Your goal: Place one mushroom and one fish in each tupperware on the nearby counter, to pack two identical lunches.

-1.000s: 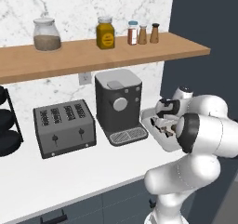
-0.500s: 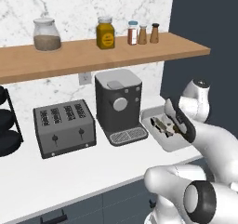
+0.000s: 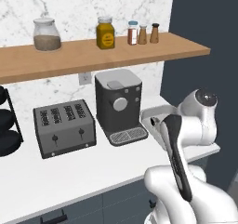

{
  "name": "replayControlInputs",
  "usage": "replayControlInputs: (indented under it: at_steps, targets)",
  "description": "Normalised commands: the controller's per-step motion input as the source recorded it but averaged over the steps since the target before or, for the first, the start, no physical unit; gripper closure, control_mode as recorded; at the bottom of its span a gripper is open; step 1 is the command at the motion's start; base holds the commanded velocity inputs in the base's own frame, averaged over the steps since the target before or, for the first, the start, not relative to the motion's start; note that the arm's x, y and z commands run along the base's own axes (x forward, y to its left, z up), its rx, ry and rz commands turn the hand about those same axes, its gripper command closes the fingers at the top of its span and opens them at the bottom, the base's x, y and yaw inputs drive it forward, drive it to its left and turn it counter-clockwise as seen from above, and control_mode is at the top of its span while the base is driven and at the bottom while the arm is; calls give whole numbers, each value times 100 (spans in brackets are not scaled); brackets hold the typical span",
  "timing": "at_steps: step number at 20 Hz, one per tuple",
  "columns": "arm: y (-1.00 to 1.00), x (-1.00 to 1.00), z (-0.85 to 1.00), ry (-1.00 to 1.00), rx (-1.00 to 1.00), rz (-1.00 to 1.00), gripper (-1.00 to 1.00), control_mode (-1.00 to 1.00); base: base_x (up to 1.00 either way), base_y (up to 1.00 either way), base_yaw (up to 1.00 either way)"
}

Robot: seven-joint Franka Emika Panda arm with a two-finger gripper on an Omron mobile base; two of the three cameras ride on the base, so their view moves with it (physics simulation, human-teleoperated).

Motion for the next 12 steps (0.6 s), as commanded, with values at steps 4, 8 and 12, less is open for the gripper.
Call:
replayControlInputs:
  at_steps: [4, 8, 12]
  targets:
    - [29, -100, 63, -26, 0, 0, -100, -100, 0, 0, 0]
    - [20, -93, 60, -24, 0, 0, -100, -100, 0, 0, 0]
    - [13, -73, 16, -18, 0, 0, -100, 100, -25, 4, 0]
